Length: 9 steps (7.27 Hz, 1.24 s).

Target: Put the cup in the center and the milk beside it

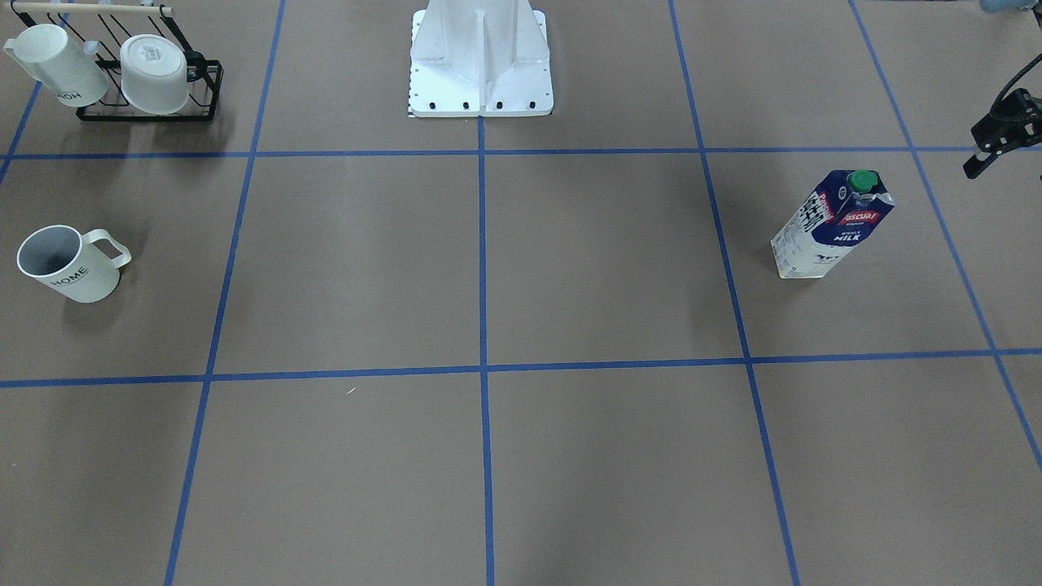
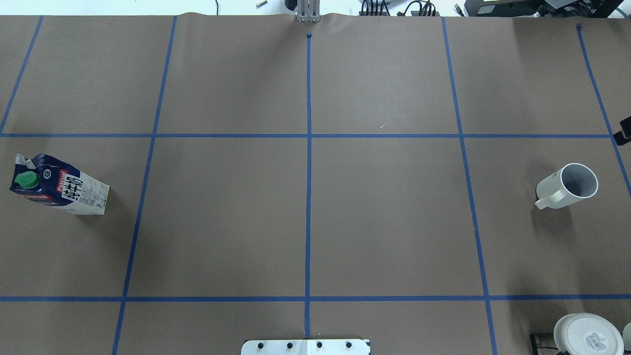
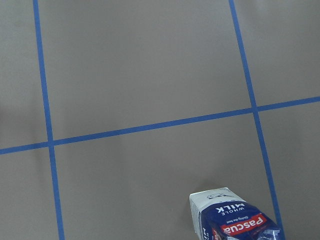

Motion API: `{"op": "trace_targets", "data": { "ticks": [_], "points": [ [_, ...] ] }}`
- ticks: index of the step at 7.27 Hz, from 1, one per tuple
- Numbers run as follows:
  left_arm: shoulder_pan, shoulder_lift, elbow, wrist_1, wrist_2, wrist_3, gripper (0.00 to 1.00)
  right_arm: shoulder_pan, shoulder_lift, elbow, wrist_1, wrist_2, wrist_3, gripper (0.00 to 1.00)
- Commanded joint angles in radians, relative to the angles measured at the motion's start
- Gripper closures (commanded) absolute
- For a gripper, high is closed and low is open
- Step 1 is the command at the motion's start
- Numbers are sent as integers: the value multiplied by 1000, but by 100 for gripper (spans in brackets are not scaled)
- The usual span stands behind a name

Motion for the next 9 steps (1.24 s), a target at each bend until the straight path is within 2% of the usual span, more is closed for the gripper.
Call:
{"op": "trace_targets", "data": {
  "ticks": [1, 4, 6, 9],
  "points": [
    [0, 14, -7, -1, 0, -3, 2, 0, 0, 2, 1, 1, 0, 0],
    [1, 14, -9, -1, 0, -3, 2, 0, 0, 2, 1, 18, 1, 0],
    [1, 15, -5, -1, 0, -4, 2, 0, 0, -8, 1, 105, 1, 0],
    [3, 22, -5, 0, 0, -6, 2, 0, 6, -11, -1, 116, 1, 0]
  ]
}}
